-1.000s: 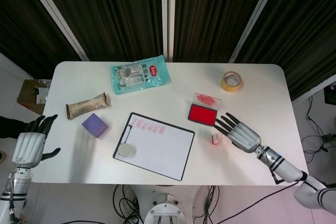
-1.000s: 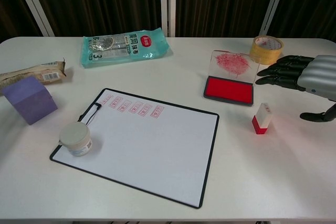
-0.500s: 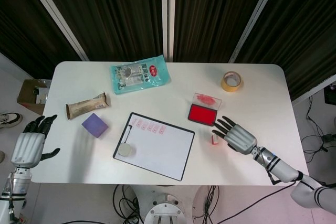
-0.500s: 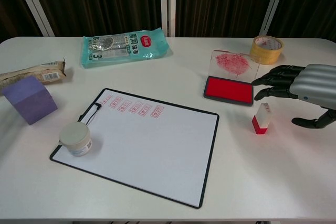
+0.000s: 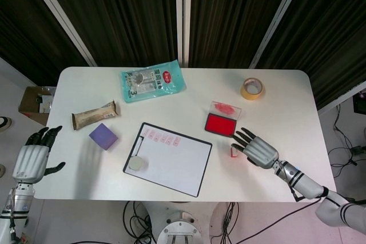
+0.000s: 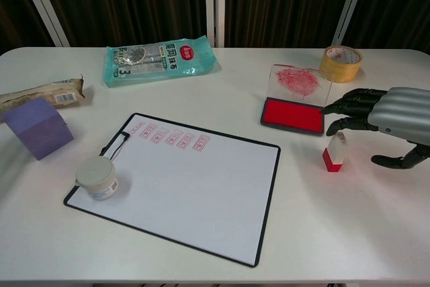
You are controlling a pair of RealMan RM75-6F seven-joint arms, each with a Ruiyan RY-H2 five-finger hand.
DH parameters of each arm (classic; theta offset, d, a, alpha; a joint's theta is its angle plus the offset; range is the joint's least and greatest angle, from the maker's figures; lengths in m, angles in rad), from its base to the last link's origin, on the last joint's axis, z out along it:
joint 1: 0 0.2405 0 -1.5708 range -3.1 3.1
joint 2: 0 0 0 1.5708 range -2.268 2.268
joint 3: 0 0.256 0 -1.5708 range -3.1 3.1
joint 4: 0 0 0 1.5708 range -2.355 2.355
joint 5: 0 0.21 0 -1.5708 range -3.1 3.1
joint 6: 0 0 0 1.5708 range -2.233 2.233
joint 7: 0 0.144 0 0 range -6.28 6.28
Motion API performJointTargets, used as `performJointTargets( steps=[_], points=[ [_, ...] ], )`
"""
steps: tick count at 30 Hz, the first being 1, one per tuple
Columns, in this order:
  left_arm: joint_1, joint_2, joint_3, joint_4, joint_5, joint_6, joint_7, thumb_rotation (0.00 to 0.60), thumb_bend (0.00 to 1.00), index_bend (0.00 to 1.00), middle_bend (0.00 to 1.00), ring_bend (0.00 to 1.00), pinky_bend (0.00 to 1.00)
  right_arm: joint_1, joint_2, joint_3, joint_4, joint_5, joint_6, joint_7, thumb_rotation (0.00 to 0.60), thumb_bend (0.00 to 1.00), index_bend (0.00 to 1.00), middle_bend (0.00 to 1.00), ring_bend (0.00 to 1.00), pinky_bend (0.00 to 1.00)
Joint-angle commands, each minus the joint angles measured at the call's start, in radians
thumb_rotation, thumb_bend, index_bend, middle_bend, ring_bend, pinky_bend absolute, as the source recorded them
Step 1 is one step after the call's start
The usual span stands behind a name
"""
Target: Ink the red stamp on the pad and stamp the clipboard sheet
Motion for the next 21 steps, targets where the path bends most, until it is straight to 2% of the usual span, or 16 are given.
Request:
performJointTargets(
  steps=[1, 21],
  points=[
    [0.000, 0.000, 0.000, 0.000, -0.001, 0.000, 0.000, 0.600, 0.00, 0.11, 0.17, 0.12, 0.21, -0.001, -0.001, -0.001, 0.003, 0.003, 0.002, -0.001, 0.600, 0.32, 0.22, 0.00, 0.00, 0.00],
    [0.003, -0.004, 0.003, 0.007, -0.007, -0.007, -0.006, 0.600, 0.00, 0.11, 0.17, 0.12, 0.21, -0.008, 0.000, -0.002, 0.003, 0.034, 0.007, -0.023, 0.600, 0.32, 0.30, 0.00, 0.00, 0.00]
  ],
)
